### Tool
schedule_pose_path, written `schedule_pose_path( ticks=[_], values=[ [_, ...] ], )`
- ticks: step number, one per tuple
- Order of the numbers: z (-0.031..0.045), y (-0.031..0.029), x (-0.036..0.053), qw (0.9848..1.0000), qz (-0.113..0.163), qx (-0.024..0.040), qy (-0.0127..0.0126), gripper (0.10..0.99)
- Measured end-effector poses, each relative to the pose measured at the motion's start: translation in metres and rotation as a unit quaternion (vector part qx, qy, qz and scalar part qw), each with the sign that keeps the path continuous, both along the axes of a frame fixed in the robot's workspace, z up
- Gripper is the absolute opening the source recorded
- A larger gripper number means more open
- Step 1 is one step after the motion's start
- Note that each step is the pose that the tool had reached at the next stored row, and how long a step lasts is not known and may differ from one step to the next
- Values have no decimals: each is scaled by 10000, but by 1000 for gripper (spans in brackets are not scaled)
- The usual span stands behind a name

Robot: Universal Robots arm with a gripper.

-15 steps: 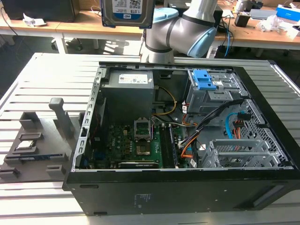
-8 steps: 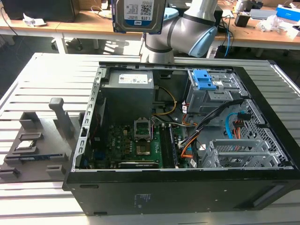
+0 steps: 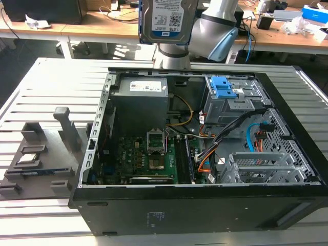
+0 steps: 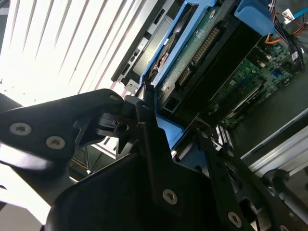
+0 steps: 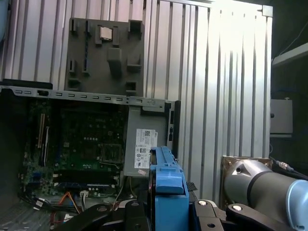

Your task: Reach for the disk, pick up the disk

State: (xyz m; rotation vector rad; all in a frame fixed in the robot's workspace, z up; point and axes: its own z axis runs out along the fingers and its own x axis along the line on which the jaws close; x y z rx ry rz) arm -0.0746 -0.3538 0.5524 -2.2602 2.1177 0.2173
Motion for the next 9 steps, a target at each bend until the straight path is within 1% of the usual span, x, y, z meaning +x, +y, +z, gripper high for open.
schedule_pose_path(
  ticks=[1,2,9],
  values=[
    [-15,1,28,10000,0,0,0,369],
    [-45,3,87,10000,-1,-1,1,369],
    [-165,11,322,10000,-1,-5,5,369]
  ],
)
